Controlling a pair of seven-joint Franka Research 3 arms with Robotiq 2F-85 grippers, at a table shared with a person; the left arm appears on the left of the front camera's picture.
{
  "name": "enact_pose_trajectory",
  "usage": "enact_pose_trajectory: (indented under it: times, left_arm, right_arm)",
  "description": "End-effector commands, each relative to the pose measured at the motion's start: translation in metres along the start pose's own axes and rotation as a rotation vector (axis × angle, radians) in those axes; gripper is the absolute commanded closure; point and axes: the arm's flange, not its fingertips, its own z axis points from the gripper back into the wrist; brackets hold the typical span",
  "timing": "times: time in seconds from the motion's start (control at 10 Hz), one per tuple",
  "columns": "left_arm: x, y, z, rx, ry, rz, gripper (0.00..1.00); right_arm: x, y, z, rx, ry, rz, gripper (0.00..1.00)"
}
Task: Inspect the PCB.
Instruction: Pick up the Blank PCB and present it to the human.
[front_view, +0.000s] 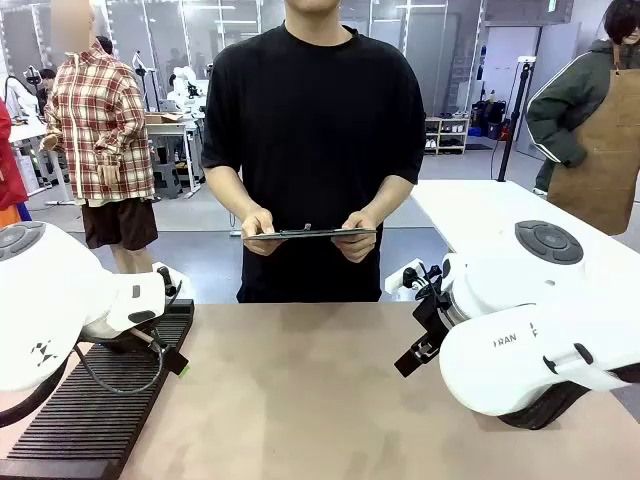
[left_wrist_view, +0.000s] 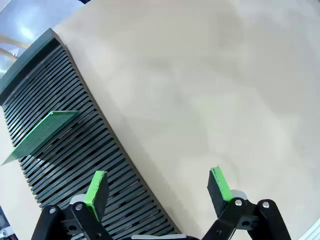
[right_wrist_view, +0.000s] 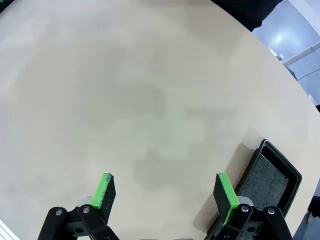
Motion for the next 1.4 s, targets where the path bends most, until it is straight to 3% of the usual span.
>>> enact_pose_trajectory:
  times: [0.0, 0.9, 1.3]
  left_arm:
    - [0.0, 0.0, 0.0, 0.0, 0.0, 0.0, 0.0]
    - [0.0, 0.0, 0.0, 0.0, 0.0, -0.001, 0.0]
    - [0.027, 0.029, 0.078, -0.196, 0.046, -0.008, 0.0]
  right_arm:
    - [0.0, 0.0, 0.0, 0.0, 0.0, 0.0, 0.0]
    - [0.0, 0.0, 0.0, 0.0, 0.0, 0.002, 0.0]
    - [0.022, -0.043, 0.088, 0.173, -0.033, -0.056, 0.0]
